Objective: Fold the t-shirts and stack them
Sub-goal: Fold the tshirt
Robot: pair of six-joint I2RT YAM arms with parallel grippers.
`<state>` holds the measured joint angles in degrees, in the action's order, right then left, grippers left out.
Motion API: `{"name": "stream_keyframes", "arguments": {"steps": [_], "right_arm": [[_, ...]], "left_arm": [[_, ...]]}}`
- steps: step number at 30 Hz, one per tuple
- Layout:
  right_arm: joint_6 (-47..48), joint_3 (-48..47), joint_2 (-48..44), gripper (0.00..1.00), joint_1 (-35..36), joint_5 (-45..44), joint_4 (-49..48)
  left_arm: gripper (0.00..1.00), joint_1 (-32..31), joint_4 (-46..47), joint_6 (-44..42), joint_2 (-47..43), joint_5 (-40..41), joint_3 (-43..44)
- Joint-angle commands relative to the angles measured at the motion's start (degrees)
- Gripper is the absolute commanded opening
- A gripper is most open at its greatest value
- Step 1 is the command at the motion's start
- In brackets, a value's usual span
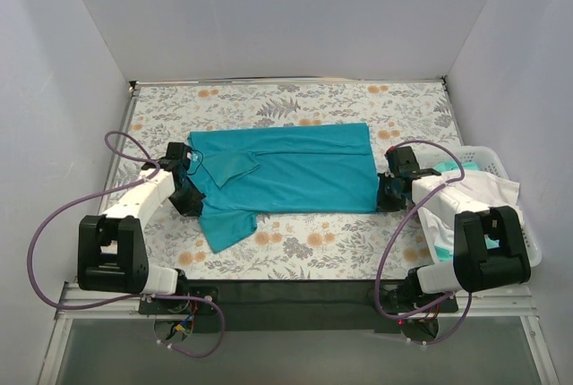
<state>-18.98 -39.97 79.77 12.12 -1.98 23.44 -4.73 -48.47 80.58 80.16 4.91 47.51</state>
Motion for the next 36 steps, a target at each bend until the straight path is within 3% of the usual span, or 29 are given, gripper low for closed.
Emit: {"name": "stream_keyframes", "arguments": {"steps": [1,10,22,36], "right_arm": [[1.58,-2.3,-2.16,0.01,-0.08,-1.45,5.73],[5.35,-11.71,-1.2,0.01,-0.08,-3.21,11.01],[7.2,-24.27,10.22,0.01,-0.08,-1.1,11.45],[7.38,-31.66,17.52,0.01,-0.08,-1.1,10.93]], "left_arm": [[0.0,0.6,-3.12,-0.51,-3.78,-0.51,2.59],[0.0,2.8,-3.04,-2.79,-2.73,-2.71,6.54],[0.0,4.64,-0.75,-5.08,5.08,-4.82,15.33],[0.0,7.19,2.15,-6.57,11.42,-4.91,20.78]]}}
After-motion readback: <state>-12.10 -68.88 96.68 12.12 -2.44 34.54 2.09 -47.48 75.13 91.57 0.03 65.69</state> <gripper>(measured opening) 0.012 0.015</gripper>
